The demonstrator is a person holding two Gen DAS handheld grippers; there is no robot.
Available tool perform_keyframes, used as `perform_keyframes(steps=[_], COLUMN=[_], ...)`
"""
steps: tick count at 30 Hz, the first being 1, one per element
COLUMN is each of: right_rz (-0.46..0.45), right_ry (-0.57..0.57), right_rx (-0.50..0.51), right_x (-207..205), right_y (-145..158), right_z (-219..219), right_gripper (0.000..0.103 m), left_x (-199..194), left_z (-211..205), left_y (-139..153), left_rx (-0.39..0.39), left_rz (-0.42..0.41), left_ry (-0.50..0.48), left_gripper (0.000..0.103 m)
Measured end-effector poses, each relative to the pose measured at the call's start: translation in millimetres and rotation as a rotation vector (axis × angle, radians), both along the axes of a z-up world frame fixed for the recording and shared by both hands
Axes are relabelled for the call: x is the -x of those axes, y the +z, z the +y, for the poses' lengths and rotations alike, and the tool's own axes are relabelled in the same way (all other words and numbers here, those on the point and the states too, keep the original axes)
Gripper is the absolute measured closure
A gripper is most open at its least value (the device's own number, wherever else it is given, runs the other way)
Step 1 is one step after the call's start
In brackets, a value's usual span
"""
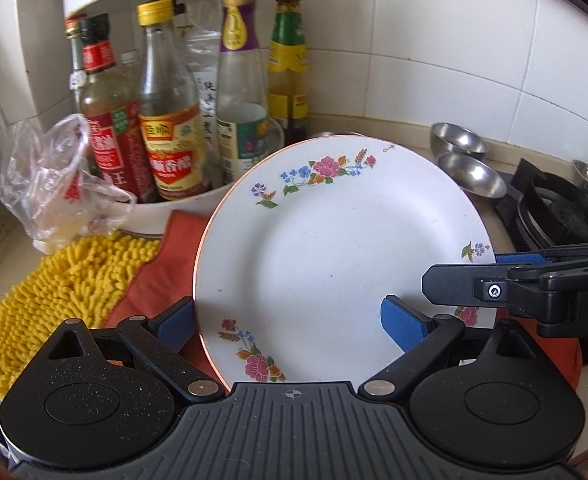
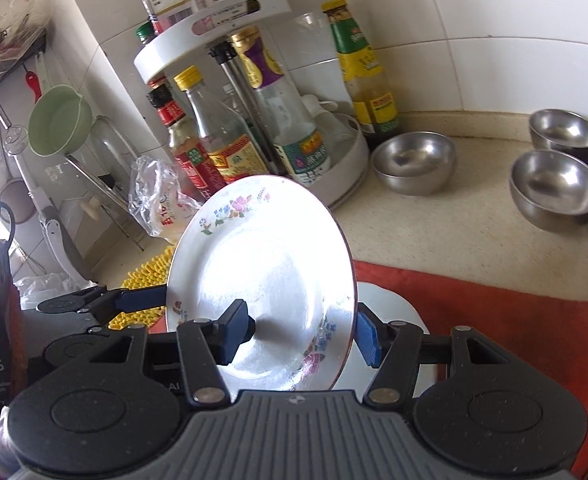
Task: Organize plates and bowls
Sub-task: 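Carry the held plate with the left tool over the plate stack on the red cloth, then lower the plate onto the stacked plates and open the left tool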
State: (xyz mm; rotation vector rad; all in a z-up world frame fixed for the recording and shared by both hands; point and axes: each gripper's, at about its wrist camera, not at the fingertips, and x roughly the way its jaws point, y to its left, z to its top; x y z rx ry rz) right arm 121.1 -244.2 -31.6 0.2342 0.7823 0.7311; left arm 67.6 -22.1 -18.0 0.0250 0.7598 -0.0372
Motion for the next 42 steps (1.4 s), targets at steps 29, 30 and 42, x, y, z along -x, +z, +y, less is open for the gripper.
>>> perform_keyframes(steps=[29, 30, 42], right_rz=[0.115, 0.117, 0.130], right_ry=[-0.073, -0.074, -0.069], right_rx=[0.033, 0.035, 0.096], right_x=[26.5, 25.5, 1.3], right_y=[-48.7, -50.1, -62.8], right_z=[-45.0, -44.1, -18.4], right_gripper=[0.047, 0.047, 0.047], left_x=[23.2, 21.1, -3.5], left_z=[-45.9, -45.3, -28.0], left_y=[-47.4, -47.9, -58.6], left_rx=[0.004, 0.006, 0.028], left_rz=[0.119, 0.117, 0.148], left_ry=[-0.064, -0.063, -0.054], left_gripper=[0.002, 0.002, 0.002])
